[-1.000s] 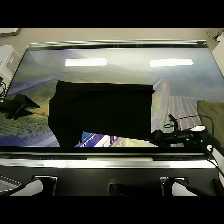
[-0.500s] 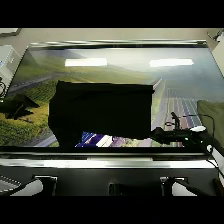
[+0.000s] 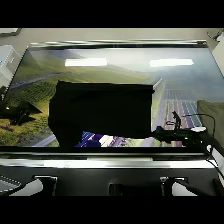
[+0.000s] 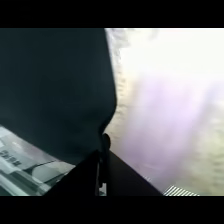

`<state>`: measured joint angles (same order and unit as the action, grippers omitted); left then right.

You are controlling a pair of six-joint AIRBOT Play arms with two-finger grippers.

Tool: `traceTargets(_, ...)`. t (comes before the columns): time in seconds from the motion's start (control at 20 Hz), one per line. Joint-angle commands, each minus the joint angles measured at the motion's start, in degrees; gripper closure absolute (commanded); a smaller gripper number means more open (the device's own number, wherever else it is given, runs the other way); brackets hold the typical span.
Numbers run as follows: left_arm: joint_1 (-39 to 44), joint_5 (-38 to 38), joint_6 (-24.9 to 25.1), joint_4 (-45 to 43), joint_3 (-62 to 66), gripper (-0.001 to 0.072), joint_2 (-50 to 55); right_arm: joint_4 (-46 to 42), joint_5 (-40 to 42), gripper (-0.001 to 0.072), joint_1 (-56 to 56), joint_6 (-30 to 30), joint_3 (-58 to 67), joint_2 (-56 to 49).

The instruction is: Fold the clothes and pants, and hang the long-sleeved shirts on hangers.

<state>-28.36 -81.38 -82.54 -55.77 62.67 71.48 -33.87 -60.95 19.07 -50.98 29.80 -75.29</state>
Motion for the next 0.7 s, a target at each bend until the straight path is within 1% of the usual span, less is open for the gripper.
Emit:
traceTargets(0.0, -4.66, 2.69, 3.91, 3.67, -6.78, 0.0126, -0.02, 2.97, -2.32, 0.0675, 0.02, 0.92, 0.07, 0.04)
traceTargets(0.1, -9.53, 4.98, 9.73, 10.56, -10.91, 0.0125, 0.00, 2.97, -3.69, 0.0677, 0.02, 0.92, 0.07, 0.04)
traceTargets(0.15, -11.41, 5.92, 12.61, 12.63, -12.48, 0.0125, 0.26, 3.17, -4.20, 0.0677, 0.02, 0.92, 0.07, 0.04)
traceTargets(0.3, -14.21, 7.80, 18.93, 14.01, -15.47, 0.0125, 2.91, 3.80, -5.70, 0.0678, 0.02, 0.61, 0.07, 0.04)
traceTargets(0.45, -14.16, 11.04, 23.34, 16.20, -15.65, 0.0126, 6.97, 4.07, -6.45, 0.0678, 0.02, -1.81, 0.07, 0.04)
traceTargets(0.55, -14.16, 12.26, 26.10, 18.45, -15.63, 0.0125, 9.94, 4.44, -7.26, 0.0678, 0.02, -2.14, 0.07, 0.04)
traceTargets(0.65, -14.16, 12.57, 27.74, 19.39, -15.63, 0.0126, 12.66, 4.52, -7.82, 0.0678, 0.02, -2.36, 0.07, 0.04)
